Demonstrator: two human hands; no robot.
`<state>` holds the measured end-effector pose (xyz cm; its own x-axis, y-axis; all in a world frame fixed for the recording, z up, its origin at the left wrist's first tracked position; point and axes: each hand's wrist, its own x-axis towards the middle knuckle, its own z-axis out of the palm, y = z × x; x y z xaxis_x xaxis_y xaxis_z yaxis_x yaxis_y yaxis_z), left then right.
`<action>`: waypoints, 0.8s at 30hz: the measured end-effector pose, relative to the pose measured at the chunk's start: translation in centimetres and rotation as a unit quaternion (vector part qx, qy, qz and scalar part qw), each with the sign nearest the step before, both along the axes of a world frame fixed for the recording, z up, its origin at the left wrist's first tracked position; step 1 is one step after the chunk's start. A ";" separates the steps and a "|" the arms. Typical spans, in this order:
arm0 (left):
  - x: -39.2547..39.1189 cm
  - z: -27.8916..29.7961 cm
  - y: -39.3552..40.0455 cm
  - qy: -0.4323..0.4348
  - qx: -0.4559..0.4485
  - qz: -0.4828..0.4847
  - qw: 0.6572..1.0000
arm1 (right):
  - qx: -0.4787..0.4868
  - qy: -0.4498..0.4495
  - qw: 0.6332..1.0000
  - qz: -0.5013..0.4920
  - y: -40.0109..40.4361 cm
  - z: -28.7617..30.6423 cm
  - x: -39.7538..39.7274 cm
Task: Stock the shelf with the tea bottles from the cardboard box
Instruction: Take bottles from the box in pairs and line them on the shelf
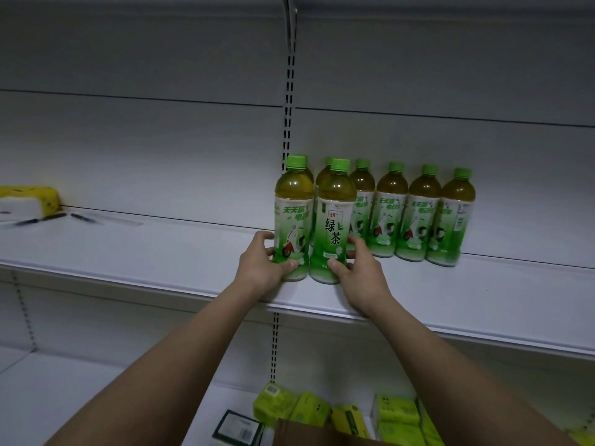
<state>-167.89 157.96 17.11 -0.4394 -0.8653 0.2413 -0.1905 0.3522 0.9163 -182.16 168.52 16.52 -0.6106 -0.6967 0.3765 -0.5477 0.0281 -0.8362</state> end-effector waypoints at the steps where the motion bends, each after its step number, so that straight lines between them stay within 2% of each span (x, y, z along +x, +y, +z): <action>1: -0.3 -0.1 -0.3 -0.001 0.000 0.000 1.000 | 0.001 0.002 1.000 -0.003 -0.4 -0.1 -0.1; 6: -2.2 -0.1 -2.0 -0.013 -0.018 0.031 0.999 | 0.011 0.024 0.999 -0.017 -2.3 -0.1 -1.1; 13: -4.9 0.6 -3.6 -0.082 -0.065 0.085 0.991 | 0.026 0.050 0.998 -0.040 -4.9 -0.1 -2.5; 24: -6.3 -0.1 -5.9 -0.075 -0.076 0.083 0.991 | 0.030 0.056 0.997 -0.053 -7.2 -0.5 -4.1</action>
<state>-174.23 152.05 17.00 -0.3344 -0.8877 0.3164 -0.3878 0.4356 0.8123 -186.27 161.31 16.00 -0.6379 -0.6539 0.4069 -0.6293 0.1380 -0.7648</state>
